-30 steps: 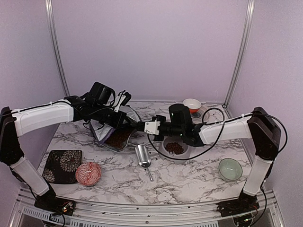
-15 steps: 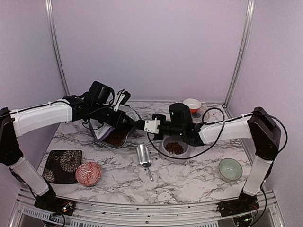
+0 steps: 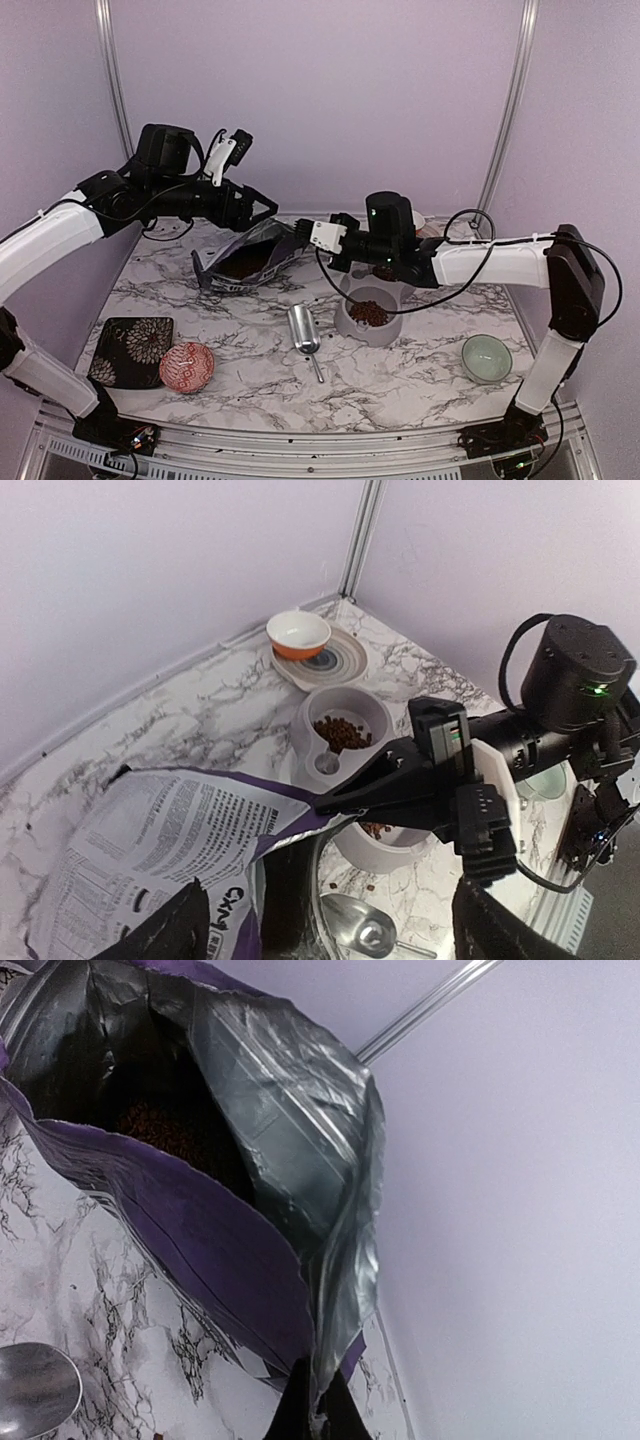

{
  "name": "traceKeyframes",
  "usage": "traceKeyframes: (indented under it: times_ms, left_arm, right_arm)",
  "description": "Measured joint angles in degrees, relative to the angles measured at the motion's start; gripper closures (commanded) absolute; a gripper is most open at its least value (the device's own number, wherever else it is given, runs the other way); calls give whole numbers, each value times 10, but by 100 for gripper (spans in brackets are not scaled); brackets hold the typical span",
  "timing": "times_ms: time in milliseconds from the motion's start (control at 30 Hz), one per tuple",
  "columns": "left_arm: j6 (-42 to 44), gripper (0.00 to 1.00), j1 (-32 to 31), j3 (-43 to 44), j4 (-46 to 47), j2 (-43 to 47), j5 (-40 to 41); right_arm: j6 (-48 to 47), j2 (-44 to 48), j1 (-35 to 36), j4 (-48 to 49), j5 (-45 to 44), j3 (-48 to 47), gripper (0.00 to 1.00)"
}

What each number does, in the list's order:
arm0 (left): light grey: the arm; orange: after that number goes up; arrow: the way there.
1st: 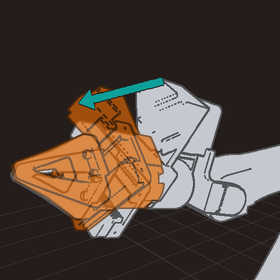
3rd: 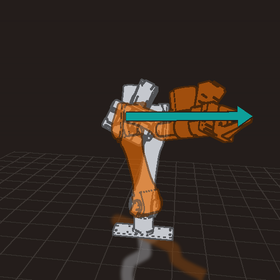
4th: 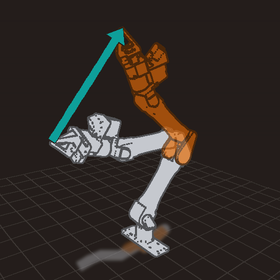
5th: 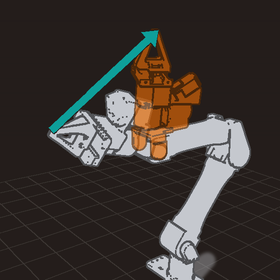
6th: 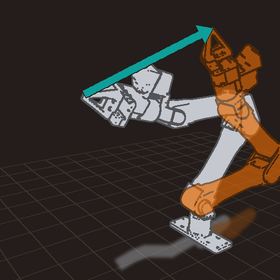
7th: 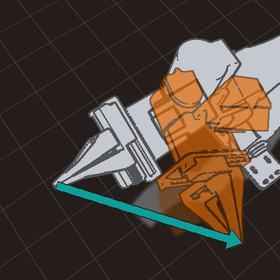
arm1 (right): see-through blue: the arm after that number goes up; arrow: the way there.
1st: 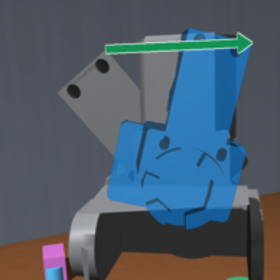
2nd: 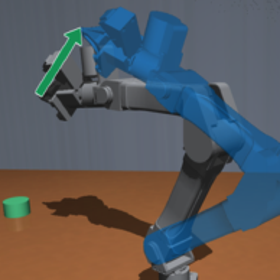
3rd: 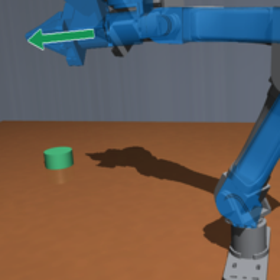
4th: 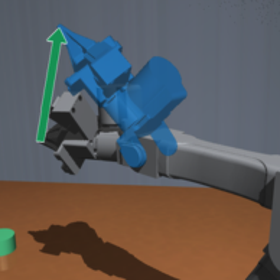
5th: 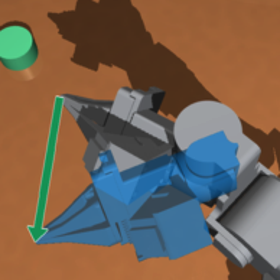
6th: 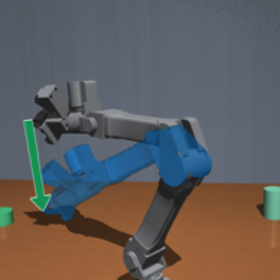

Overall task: Serve the pet food
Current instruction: Pass from the left arm to the right, then adjust the pet food bag at the center of the board.

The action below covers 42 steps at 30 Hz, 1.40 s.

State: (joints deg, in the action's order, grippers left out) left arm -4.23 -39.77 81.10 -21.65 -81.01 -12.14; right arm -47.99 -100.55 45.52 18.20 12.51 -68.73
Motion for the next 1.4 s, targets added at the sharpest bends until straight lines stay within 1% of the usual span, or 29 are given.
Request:
traceKeyframes:
  times_ms: [33, 67, 167, 267, 333, 500, 600, 733, 833, 900, 1067, 1167, 1300, 1400]
  left_arm:
    - [2, 3, 0, 9, -1, 12, 7]
    - [9, 1, 0, 15, -2, 20, 13]
    - [34, 1, 0, 26, -11, 45, 32]
    - [75, 1, 0, 25, -26, 70, 33]
    - [112, 1, 0, 6, -22, 95, 35]
    - [203, 2, 1, -83, -7, 188, 32]
    - [245, 3, 1, -109, 3, 221, 32]
    - [297, 4, 18, -130, 17, 226, 25]
    - [332, 6, 37, -148, 15, 218, 11]
    - [349, 12, 52, -150, 12, 209, -4]
    - [394, 20, 91, -150, 0, 190, -46]
    - [426, 23, 94, -150, -9, 179, -78]
    - [448, 27, 94, -155, -4, 167, -93]
    - [459, 30, 94, -165, 18, 152, -94]
  right_arm:
    - [2, 3, -3, -2, 0, 0, 100]
    - [5, 5, -5, -3, 0, 0, 100]
    - [17, 8, -13, -6, 2, -3, 100]
    - [30, 8, -21, -27, 7, -26, 100]
    - [37, 8, -27, -35, 9, -44, 100]
    - [50, 8, -48, -61, 19, -88, 100]
    - [51, 8, -61, -64, 28, -95, 100]
    - [50, 10, -77, -61, 57, -90, 100]
    - [44, 27, -87, -48, 84, -59, 100]
    - [40, 45, -94, -50, 103, -38, 100]
    - [32, 62, -116, -49, 130, -20, 100]
    - [30, 63, -122, -46, 135, -18, 100]
    - [29, 63, -123, -40, 139, -15, 100]
    - [27, 63, -123, -34, 141, -11, 100]
